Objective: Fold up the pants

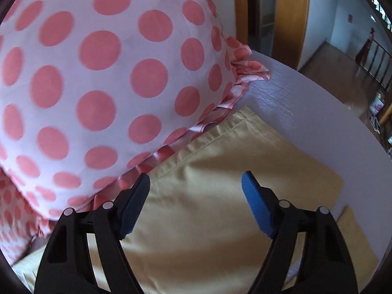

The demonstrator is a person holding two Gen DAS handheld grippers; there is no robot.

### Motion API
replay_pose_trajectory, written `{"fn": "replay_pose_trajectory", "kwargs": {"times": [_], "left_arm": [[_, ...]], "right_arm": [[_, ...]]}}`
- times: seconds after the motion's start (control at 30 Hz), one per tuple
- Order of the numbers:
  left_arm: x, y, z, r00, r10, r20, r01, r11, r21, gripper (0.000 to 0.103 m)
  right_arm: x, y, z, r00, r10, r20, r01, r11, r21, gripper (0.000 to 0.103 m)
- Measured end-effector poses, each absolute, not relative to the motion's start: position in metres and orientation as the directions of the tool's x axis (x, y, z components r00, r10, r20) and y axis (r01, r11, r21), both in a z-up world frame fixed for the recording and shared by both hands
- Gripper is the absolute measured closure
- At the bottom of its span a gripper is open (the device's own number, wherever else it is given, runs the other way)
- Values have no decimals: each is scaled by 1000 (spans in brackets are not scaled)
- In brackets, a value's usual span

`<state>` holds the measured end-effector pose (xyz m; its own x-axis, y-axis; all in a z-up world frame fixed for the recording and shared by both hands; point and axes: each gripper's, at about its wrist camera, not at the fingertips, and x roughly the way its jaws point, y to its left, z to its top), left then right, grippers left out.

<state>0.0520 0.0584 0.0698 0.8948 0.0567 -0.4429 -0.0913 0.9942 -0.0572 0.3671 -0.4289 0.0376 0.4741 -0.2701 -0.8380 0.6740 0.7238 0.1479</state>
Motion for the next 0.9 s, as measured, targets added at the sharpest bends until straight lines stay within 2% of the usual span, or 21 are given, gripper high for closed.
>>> {"fn": "replay_pose_trajectory", "kwargs": {"times": [0.2, 0.23, 0.27, 0.3, 0.37, 0.5, 0.67, 0.77, 0.83, 0.9], "left_arm": [[64, 64, 67, 886, 68, -459, -101, 994, -47, 2], [65, 64, 66, 882, 68, -466, -102, 994, -47, 2], [65, 65, 65, 879, 69, -472, -103, 994, -47, 2], [65, 65, 64, 877, 67, -476, -102, 994, -49, 2], [65, 65, 65, 876, 58, -478, -96, 994, -55, 2], [60, 65, 70, 884, 23, -467, -70, 994, -83, 2], [66, 79, 83, 886, -86, -456, -2, 982, -189, 2], [77, 92, 91, 877, -175, -448, 55, 962, -268, 2], [89, 103, 96, 865, -252, -434, 104, 936, -336, 2], [105, 109, 99, 842, -279, -462, 111, 927, -358, 2]], "right_arm": [[399, -442, 12, 373, -317, -872, 747, 660, 80, 24], [398, -441, 13, 378, -337, -862, 743, 666, 66, 31], [396, -440, 13, 378, -361, -852, 741, 670, 45, 53], [390, -440, 14, 422, -338, -841, 721, 688, 85, 82], [369, -450, 13, 503, -247, -828, 688, 695, 210, 96], [296, -460, 28, 691, -97, -717, 570, 683, 457, 99], [170, -452, 48, 842, 31, -539, 390, 655, 647, 99], [99, -448, 33, 856, 68, -512, 365, 622, 693, 99], [74, -445, 14, 834, 104, -542, 386, 592, 708, 99], [65, -445, 3, 806, 133, -577, 414, 569, 710, 98]]}}
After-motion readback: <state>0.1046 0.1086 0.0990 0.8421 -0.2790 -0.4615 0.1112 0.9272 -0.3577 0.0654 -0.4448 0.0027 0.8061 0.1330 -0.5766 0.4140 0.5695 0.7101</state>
